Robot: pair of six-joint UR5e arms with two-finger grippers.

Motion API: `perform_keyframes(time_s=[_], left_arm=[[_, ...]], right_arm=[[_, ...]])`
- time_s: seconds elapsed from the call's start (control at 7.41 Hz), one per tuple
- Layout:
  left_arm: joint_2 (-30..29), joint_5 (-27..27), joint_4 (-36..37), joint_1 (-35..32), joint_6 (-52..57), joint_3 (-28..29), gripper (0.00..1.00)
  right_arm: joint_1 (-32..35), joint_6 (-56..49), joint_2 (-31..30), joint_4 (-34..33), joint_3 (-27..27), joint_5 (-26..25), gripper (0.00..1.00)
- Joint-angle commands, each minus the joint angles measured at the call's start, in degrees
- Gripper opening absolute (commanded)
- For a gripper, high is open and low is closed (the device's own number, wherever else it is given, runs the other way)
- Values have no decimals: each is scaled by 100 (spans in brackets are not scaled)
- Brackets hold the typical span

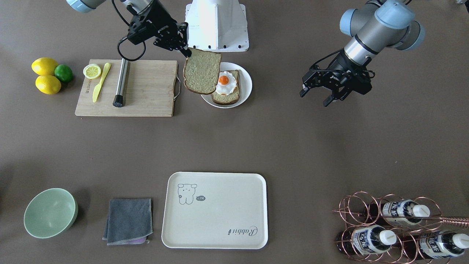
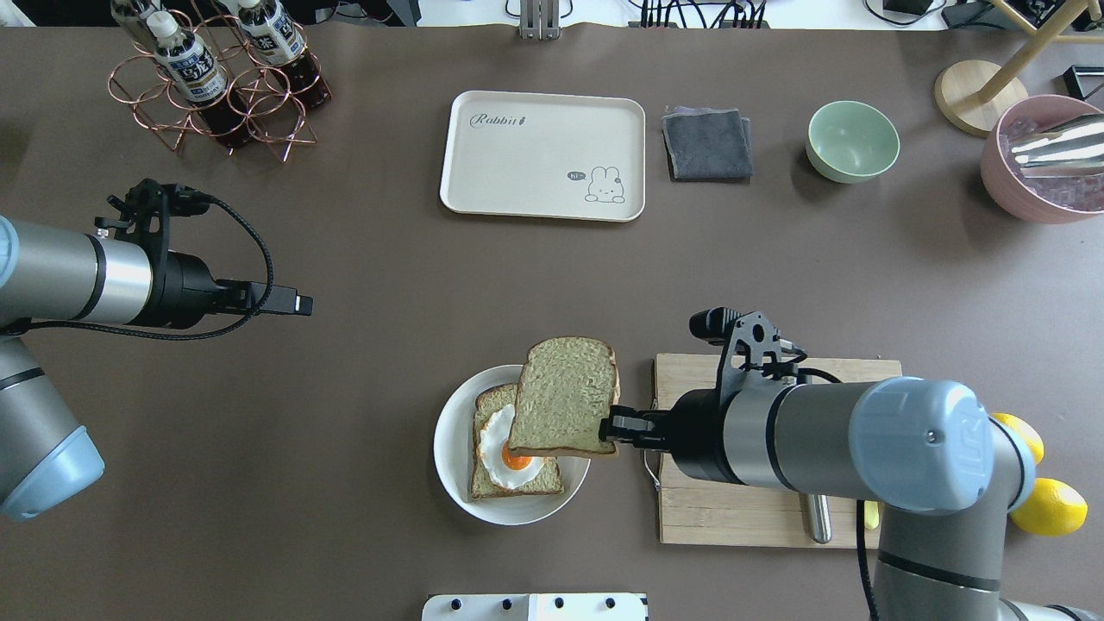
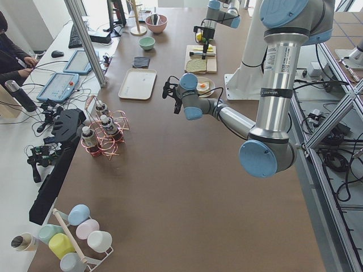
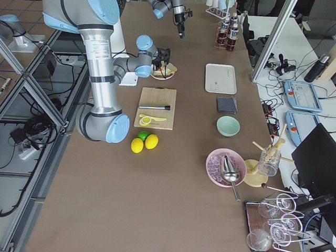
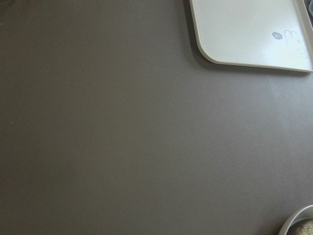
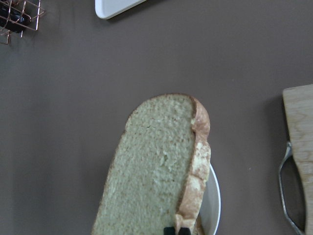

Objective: Make sandwich and place on tray
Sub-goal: 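Lift the bread slice with the right gripper and carry it over the egg toast, then lower the bread slice onto the egg toast and open the right gripper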

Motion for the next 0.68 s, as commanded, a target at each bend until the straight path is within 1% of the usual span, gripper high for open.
perform_keyframes(time_s=[0.0,0.27,0.41,0.54], left_arm=[[3,-16,-9,1,-42,-26,98],[12,28,-9,1,-164,-35,98],[12,28,-9,1,-165,-43,98],[20,36,-9,1,-174,-44,98]], right_arm=[[-624,-487,678,7,-556,-527,0],[-660,-1188,724,24,-725,-572,0],[-661,-1296,725,198,-830,-572,0],[-643,-1489,716,731,-1231,-572,0]])
